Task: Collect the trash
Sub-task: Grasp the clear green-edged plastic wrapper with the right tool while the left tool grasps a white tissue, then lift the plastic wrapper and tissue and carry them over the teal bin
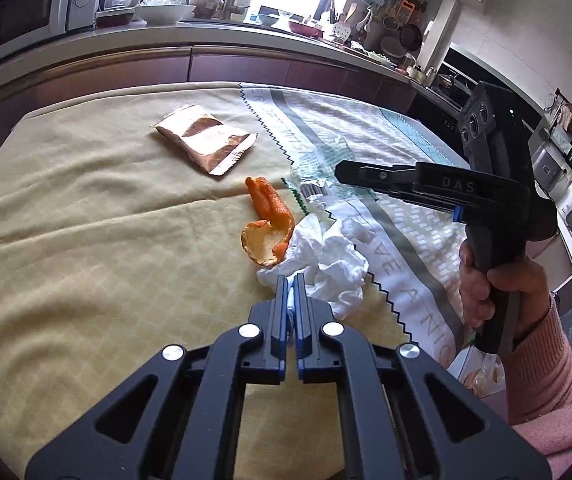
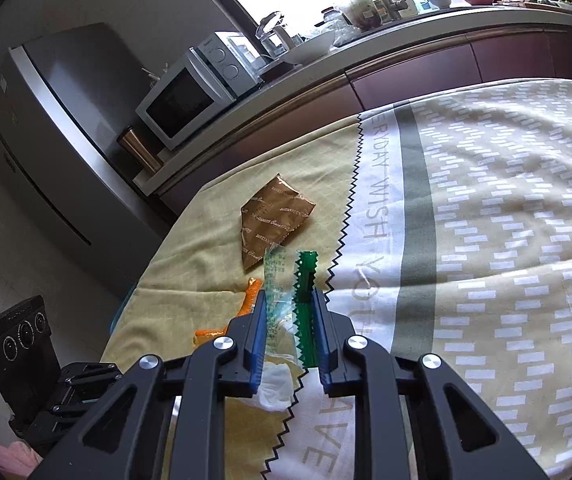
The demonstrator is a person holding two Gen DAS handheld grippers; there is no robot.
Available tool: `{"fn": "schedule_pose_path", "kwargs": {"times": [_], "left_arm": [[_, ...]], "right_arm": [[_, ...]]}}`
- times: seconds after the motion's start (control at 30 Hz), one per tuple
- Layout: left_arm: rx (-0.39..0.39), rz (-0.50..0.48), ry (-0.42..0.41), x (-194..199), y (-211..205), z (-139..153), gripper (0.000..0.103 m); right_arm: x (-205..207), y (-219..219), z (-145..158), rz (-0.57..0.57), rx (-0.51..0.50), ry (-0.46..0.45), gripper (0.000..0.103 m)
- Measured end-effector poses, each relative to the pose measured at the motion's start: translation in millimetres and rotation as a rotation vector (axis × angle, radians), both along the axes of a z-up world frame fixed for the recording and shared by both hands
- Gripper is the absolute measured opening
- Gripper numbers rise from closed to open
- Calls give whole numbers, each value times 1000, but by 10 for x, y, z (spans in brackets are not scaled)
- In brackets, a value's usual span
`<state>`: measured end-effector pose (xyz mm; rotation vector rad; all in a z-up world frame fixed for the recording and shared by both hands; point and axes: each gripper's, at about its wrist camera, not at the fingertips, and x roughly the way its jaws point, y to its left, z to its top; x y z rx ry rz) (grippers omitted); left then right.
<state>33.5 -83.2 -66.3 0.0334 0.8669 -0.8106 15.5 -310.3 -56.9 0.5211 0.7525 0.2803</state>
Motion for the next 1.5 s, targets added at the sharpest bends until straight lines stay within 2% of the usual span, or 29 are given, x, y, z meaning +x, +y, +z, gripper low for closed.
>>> {"fn": "schedule_pose_path", "kwargs": {"times": [0.17,0.4,0.87,1.5], "left_arm": [[-40,12,4,-20,164,76,3],[-53,30,-40,-114,392,185,3],[-68,203,-113,-84,1107,387,3],[-52,402,-161,-64,1959,546,3]], "right_arm": [[-30,52,93,16,6,-29,20],[-27,185,251,53,8,-71,20],[125,734,433,182,23,-115,20],[536,1664,443,372,53,-101,20]]}}
